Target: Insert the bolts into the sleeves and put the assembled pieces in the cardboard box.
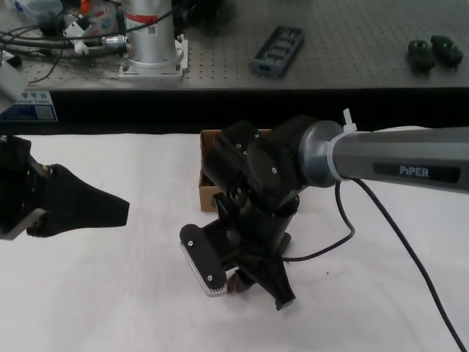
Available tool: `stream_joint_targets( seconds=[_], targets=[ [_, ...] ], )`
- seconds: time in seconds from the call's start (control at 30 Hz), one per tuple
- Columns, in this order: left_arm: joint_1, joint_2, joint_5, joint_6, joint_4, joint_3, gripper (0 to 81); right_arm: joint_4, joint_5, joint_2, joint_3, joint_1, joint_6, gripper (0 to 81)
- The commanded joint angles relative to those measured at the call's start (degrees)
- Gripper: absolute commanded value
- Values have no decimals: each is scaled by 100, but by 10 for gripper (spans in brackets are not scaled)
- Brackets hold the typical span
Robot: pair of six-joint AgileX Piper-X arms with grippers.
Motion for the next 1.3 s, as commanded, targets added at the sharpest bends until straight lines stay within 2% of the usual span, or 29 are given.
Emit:
stream_joint_targets(
  seconds=[0.0,0.17,0.2,0.27,0.37,0.4,0.5,0.63,0.93,1.13,1.2,1.27],
  targets=[
    [13,-58,50,71,17,-26,41,-51,-129,20,18,-10,14,286],
    [13,-58,50,71,17,-26,41,-61,-184,82,18,-10,105,284],
    [13,-58,50,71,17,-26,41,-61,-280,82,18,-10,202,263],
    [13,-58,50,71,17,-26,41,-61,-297,80,18,-10,422,189],
    [13,-58,50,71,17,-26,41,-61,-301,80,18,-10,869,6],
    [13,-58,50,71,17,-26,41,-61,-301,80,18,-10,1089,29],
    [13,-58,50,71,17,-26,41,-61,-249,57,18,-10,1931,27],
    [13,-58,50,71,17,-26,41,-61,-198,-154,18,2,3452,29],
    [-2,-58,35,0,-34,-26,41,41,-61,-1636,29,-117,6089,29],
    [-282,-43,-509,-536,-582,-26,64,554,798,-2750,29,-241,6430,29],
    [-476,-22,-708,-780,-789,-26,114,803,951,-3091,29,-325,6430,29],
    [-748,34,-1031,-995,-958,-43,202,979,950,-3442,29,-424,6446,29]
  ],
)
